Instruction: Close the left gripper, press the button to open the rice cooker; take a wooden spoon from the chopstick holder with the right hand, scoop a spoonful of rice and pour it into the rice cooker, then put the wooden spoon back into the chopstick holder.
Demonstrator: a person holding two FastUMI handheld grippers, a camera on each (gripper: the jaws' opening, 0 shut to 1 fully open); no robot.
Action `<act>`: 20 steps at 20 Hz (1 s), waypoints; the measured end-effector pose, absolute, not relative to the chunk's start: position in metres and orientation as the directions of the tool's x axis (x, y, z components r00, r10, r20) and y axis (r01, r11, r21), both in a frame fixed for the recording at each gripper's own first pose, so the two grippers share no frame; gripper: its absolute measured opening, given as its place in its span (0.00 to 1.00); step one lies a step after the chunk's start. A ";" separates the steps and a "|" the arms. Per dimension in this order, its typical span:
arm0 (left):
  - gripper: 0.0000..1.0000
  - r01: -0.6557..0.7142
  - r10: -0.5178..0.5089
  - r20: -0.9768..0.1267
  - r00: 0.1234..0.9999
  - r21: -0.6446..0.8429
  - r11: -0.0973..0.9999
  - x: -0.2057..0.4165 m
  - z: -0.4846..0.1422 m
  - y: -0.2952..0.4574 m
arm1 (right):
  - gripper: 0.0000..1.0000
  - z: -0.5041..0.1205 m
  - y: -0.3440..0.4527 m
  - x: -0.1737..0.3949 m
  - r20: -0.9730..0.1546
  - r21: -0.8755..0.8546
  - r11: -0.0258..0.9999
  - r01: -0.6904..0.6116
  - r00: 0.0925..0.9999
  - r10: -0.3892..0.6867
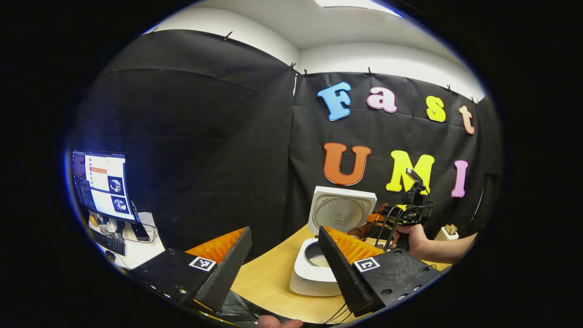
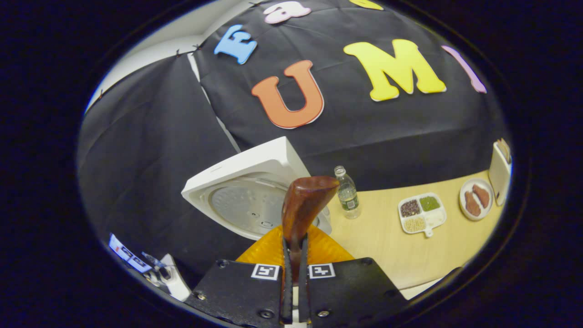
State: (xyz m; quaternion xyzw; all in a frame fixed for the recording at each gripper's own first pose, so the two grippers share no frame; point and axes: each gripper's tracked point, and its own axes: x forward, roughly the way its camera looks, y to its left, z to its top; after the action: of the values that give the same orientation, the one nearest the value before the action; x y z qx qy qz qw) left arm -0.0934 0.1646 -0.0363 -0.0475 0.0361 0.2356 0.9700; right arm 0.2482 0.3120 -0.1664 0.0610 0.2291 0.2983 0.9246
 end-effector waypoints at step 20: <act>0.94 -0.429 0.420 -0.104 0.901 -0.089 0.899 -0.102 -0.047 0.165 | 0.10 -0.129 0.376 0.181 -0.271 -0.321 0.626 -0.711 0.702 0.658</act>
State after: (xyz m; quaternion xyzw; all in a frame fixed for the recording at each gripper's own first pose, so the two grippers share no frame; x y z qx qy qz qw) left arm -0.1018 0.1652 -0.0467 -0.0549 0.0409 0.2182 0.9735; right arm 0.1812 0.3758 -0.1285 -0.2052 0.0636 0.3804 0.8995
